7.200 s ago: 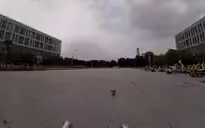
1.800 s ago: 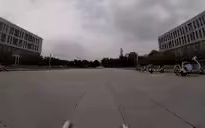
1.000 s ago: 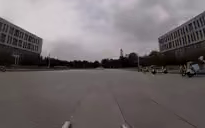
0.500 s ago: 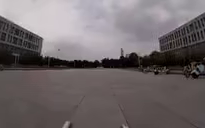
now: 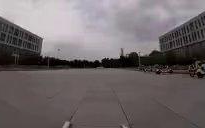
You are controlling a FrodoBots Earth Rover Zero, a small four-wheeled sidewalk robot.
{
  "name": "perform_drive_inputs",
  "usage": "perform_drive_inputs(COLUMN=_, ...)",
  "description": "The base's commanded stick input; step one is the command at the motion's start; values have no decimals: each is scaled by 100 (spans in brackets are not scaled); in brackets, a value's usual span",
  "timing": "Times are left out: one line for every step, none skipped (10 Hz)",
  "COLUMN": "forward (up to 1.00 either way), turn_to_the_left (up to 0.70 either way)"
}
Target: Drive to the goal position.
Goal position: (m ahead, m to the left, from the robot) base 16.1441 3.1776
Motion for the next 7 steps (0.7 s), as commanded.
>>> perform_drive_inputs(forward=70, turn_to_the_left=0)
perform_drive_inputs(forward=70, turn_to_the_left=0)
perform_drive_inputs(forward=70, turn_to_the_left=0)
perform_drive_inputs(forward=70, turn_to_the_left=0)
perform_drive_inputs(forward=70, turn_to_the_left=0)
perform_drive_inputs(forward=70, turn_to_the_left=0)
perform_drive_inputs(forward=70, turn_to_the_left=0)
